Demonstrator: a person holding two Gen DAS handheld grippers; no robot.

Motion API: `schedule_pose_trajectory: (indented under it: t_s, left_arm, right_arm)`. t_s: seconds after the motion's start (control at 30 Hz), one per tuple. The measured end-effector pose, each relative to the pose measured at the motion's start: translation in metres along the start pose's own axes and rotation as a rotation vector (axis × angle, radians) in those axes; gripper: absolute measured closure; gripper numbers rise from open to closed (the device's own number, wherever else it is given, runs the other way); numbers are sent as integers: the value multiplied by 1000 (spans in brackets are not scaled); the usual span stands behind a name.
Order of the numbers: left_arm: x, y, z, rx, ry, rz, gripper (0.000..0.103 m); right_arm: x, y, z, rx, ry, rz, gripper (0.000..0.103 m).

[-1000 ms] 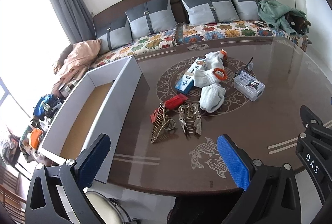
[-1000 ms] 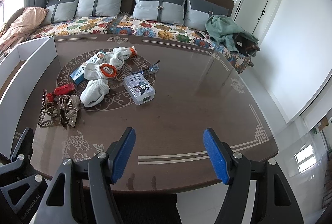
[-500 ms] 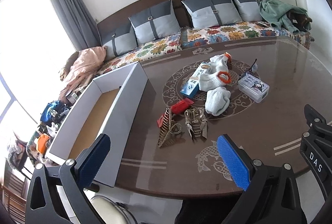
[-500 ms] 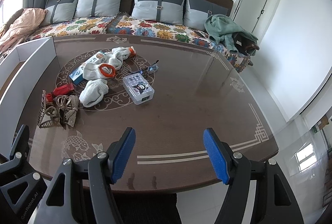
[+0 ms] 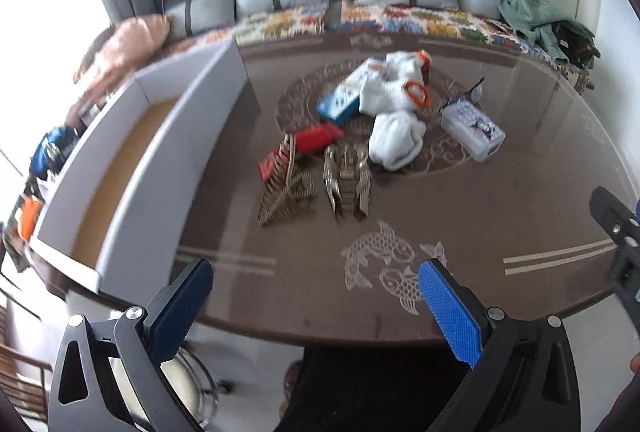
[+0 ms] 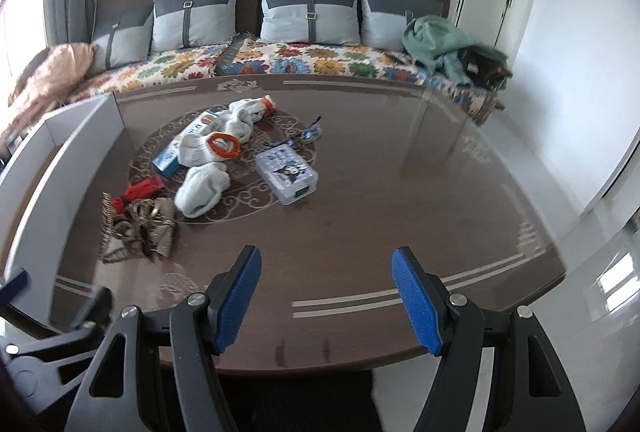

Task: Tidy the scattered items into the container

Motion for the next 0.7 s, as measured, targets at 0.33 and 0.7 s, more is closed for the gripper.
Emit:
schedule_pose_trajectory:
  t_s: [0.33,0.7]
  left_arm:
    - [9,-23,31,107,130,81,0]
    - [23,-40,48,286,172,31,0]
  right_arm:
    - [15,-10,2,-102,-86,-12,34]
    - [30,-22,13,-265,-146,-133,34]
Point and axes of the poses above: each gripper's, at about its wrist camera, not at the fingertips, and y roughly against the way its jaws point, z to its left, x to its underside, the point moved 6 cm from there along -y, roughly the way its jaws point, and after that the axes turned 13 degrees about y, right-handed, at the moved point
